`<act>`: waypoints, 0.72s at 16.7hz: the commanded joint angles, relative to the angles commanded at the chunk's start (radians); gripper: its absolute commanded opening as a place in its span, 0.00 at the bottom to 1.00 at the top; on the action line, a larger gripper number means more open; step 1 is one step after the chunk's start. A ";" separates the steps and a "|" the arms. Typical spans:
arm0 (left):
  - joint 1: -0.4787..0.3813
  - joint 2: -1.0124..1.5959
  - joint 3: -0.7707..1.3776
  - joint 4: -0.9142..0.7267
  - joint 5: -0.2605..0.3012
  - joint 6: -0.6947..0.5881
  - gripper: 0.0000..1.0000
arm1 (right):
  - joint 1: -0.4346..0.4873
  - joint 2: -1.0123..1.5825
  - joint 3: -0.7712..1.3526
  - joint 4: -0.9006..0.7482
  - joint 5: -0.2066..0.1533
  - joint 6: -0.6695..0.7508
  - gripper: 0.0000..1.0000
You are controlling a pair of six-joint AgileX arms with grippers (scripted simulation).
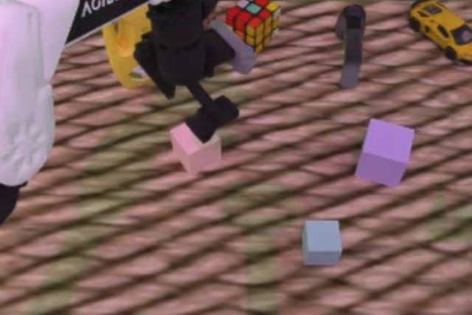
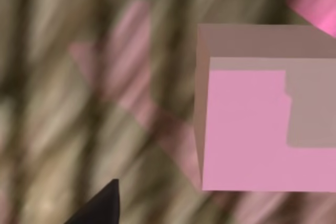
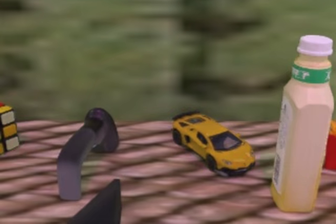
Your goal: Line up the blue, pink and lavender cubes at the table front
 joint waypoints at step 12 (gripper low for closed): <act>0.004 0.100 -0.191 0.290 0.001 0.001 1.00 | 0.000 0.000 0.000 0.000 0.000 0.000 1.00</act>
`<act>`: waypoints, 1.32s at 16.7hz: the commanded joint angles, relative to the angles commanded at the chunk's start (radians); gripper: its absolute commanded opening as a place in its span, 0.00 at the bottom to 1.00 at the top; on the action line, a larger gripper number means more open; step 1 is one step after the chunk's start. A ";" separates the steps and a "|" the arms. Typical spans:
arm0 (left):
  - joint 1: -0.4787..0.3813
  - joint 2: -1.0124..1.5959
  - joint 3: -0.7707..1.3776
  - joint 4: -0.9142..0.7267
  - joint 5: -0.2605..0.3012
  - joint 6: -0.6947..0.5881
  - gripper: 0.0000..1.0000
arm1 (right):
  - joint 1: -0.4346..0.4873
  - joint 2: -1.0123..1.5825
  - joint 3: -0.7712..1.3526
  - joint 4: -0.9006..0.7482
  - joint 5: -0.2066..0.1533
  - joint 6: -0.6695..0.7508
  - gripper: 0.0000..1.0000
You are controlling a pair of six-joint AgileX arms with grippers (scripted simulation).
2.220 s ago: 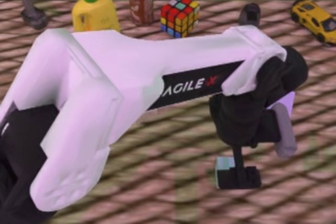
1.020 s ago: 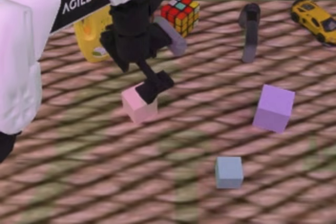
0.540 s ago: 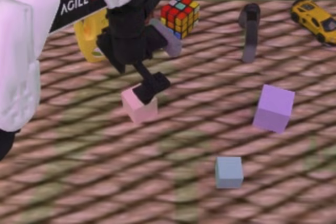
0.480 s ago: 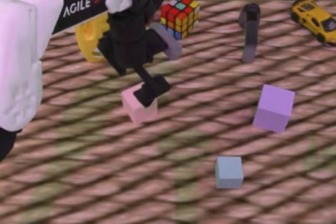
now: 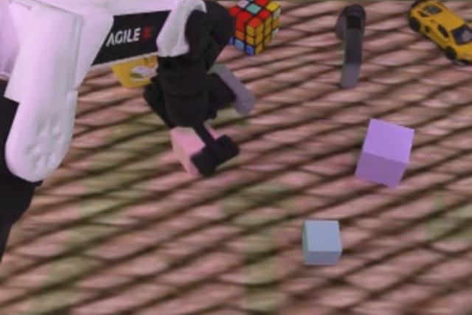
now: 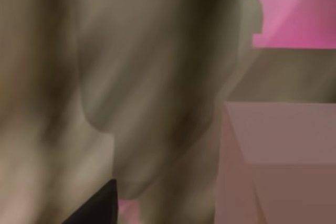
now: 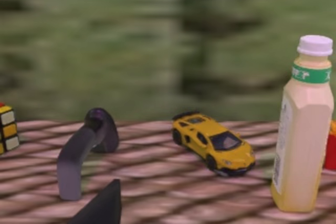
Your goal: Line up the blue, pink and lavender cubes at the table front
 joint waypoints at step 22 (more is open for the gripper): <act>0.000 0.000 0.000 0.000 0.000 0.000 0.00 | 0.000 0.000 0.000 0.000 0.000 0.000 1.00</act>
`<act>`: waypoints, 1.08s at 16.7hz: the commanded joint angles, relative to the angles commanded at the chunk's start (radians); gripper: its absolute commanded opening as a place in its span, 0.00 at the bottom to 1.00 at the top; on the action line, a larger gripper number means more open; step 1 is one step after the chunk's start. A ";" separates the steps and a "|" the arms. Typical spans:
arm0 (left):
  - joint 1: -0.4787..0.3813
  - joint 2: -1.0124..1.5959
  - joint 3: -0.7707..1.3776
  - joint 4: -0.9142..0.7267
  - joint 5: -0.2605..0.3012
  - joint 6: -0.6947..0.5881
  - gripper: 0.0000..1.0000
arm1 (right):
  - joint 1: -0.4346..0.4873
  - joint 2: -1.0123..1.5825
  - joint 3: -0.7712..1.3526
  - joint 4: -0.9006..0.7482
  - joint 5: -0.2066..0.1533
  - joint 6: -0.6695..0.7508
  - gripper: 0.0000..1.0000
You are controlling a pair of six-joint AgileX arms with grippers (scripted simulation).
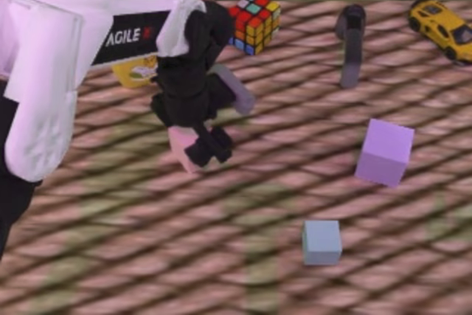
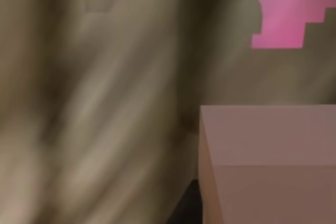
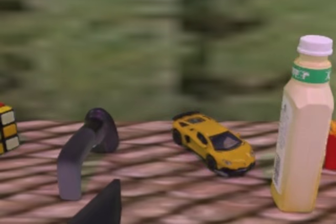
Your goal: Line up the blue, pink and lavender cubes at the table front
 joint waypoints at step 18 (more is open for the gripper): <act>-0.030 -0.124 0.112 -0.221 0.007 0.013 0.00 | 0.000 0.000 0.000 0.000 0.000 0.000 1.00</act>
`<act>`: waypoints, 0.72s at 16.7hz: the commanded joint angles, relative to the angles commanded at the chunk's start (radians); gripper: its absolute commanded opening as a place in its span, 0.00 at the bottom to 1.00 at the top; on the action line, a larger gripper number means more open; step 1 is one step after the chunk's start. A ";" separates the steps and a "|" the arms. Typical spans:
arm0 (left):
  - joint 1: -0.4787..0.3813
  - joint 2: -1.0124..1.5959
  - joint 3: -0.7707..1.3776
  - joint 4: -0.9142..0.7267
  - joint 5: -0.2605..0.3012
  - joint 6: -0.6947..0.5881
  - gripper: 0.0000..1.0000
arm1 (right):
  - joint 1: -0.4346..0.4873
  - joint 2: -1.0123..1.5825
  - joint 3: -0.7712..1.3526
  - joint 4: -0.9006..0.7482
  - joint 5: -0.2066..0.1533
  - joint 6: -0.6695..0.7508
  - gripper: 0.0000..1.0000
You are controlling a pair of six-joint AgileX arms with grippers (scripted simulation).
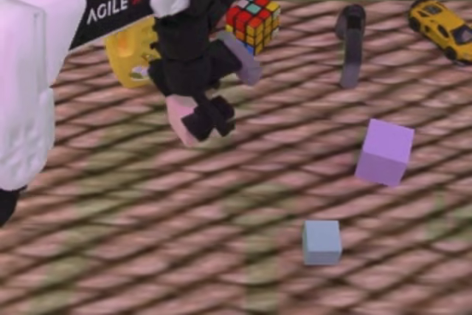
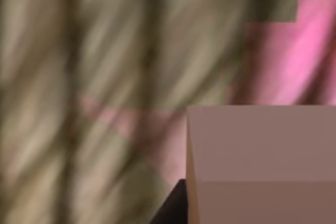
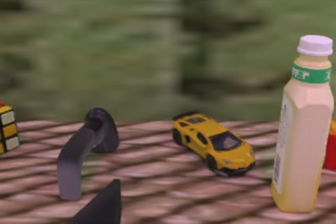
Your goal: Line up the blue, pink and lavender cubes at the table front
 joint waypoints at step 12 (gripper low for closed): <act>-0.384 -0.253 -0.338 0.085 -0.001 0.152 0.00 | 0.000 0.000 0.000 0.000 0.000 0.000 1.00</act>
